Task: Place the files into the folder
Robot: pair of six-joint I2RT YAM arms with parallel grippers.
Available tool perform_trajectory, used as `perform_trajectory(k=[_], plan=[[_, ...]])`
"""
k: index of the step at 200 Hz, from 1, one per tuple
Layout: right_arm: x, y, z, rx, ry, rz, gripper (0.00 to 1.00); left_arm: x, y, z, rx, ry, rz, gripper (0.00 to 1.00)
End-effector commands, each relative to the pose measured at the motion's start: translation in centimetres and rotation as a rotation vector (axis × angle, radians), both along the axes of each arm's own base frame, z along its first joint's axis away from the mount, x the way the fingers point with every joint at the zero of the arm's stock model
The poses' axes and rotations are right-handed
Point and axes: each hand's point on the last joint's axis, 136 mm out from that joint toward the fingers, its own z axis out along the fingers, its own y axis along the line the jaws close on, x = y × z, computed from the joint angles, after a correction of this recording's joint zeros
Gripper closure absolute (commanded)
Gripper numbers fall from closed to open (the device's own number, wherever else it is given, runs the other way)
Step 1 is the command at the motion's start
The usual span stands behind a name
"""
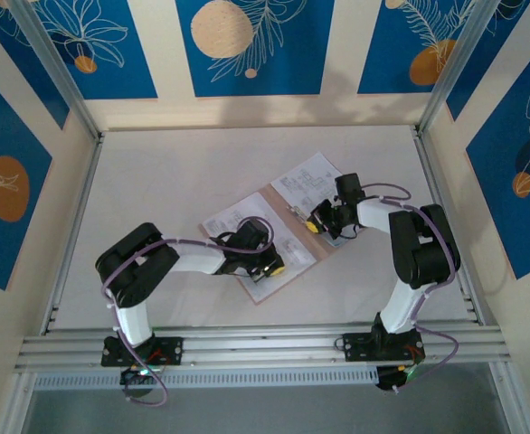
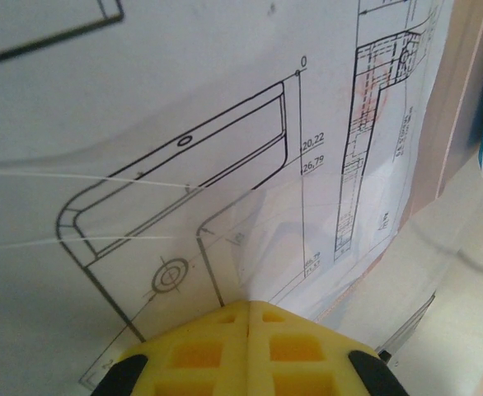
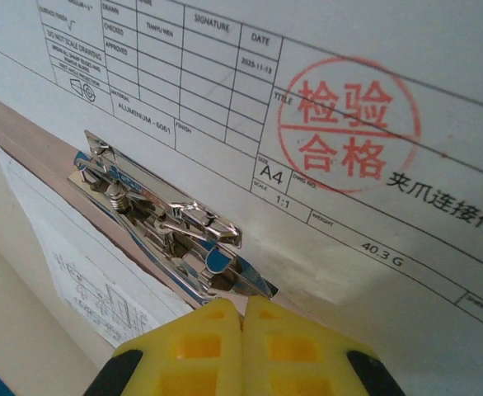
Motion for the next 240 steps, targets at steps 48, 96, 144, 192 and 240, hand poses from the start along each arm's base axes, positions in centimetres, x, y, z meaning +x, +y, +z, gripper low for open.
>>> perform_trajectory(k=[48, 96, 144, 192, 240], plan=[[-2.6, -4.1, -5.4, -0.261, 0.188, -0.119, 1.0, -3.8, 5.0, -4.6, 0.201, 0.168, 0.0, 1.0], [-2.3, -4.0, -5.6, -0.276, 0.198, -0.129, 1.0, -3.9, 5.0, -4.7, 0.201, 0.172, -0.002, 1.0], [-2.0, -3.8, -5.6, -0.292, 0.199, -0.136, 1.0, -3.9, 5.0, -4.7, 0.2, 0.173, -0.006, 1.0], [-2.1, -3.2, -5.7, -0.314, 0.219, -0.112, 1.0, -3.9, 5.0, -4.7, 0.2, 0.172, -0.008, 1.0], [-3.8, -2.7, -6.4, -0.364, 0.278, -0.084, 1.0, -3.7, 4.8, -4.7, 0.2, 0.167, -0.009, 1.0]])
